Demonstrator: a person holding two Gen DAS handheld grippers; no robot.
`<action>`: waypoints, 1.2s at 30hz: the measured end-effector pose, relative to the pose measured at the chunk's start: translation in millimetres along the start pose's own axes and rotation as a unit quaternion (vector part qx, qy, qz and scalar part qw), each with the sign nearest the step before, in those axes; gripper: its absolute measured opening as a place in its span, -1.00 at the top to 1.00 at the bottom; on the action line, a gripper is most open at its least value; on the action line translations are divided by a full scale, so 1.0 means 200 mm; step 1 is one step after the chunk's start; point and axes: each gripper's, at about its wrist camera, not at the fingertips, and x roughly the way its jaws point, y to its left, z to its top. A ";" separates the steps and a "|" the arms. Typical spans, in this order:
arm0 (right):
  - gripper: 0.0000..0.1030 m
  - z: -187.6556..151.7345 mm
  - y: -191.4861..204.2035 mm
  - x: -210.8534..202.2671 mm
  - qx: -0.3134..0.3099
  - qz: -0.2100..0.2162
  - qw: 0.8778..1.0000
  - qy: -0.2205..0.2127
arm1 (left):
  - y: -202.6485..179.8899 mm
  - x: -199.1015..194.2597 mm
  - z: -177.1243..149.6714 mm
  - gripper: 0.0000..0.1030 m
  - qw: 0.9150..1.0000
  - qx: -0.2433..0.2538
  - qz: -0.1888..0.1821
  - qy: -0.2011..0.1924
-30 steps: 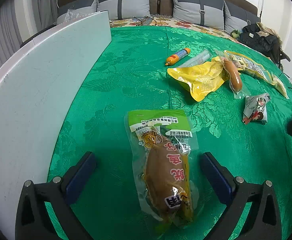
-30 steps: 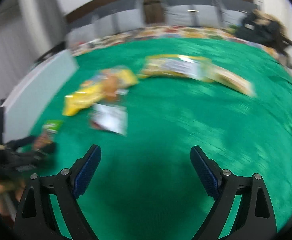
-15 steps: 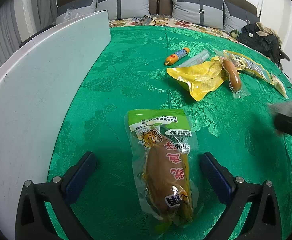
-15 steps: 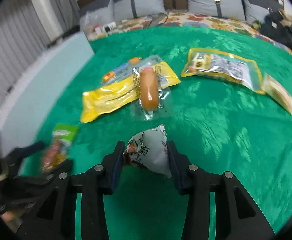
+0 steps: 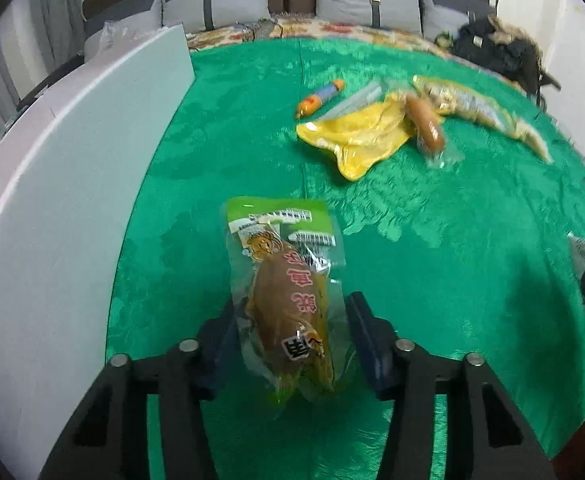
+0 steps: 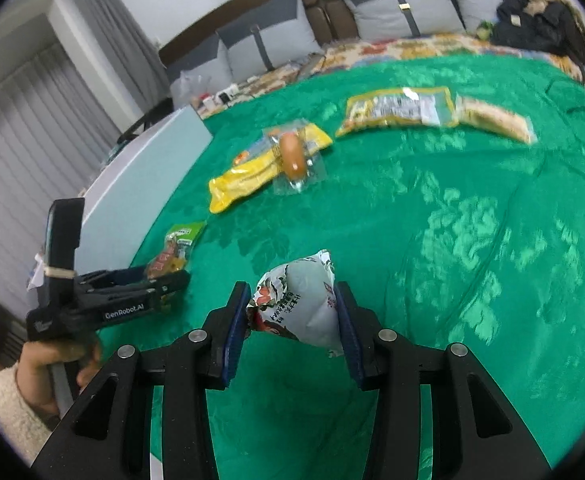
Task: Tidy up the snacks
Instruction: 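Grasp the white snack packet with the right tool while the left tool holds the egg pack, then carry both packets over the white box and open both tools to release them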
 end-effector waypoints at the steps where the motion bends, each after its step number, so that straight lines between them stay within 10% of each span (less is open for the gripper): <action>1: 0.13 0.00 0.00 -0.01 -0.001 0.001 1.000 -0.003 | 0.01 -0.01 0.00 0.26 1.000 -0.010 -0.007 -0.002; 18: 0.13 0.00 -0.07 -0.03 0.014 0.001 1.000 -0.015 | 0.18 -0.22 -0.08 0.44 0.990 -0.085 -0.105 -0.031; 27: 0.13 0.01 0.02 -0.02 -0.001 0.005 1.000 -0.006 | 0.34 -0.58 -0.01 0.44 0.971 -0.136 -0.175 -0.088; 36: 0.13 0.27 0.80 0.06 -0.095 0.137 0.986 0.005 | 1.06 -0.84 0.00 0.44 0.964 -0.217 -0.073 -0.135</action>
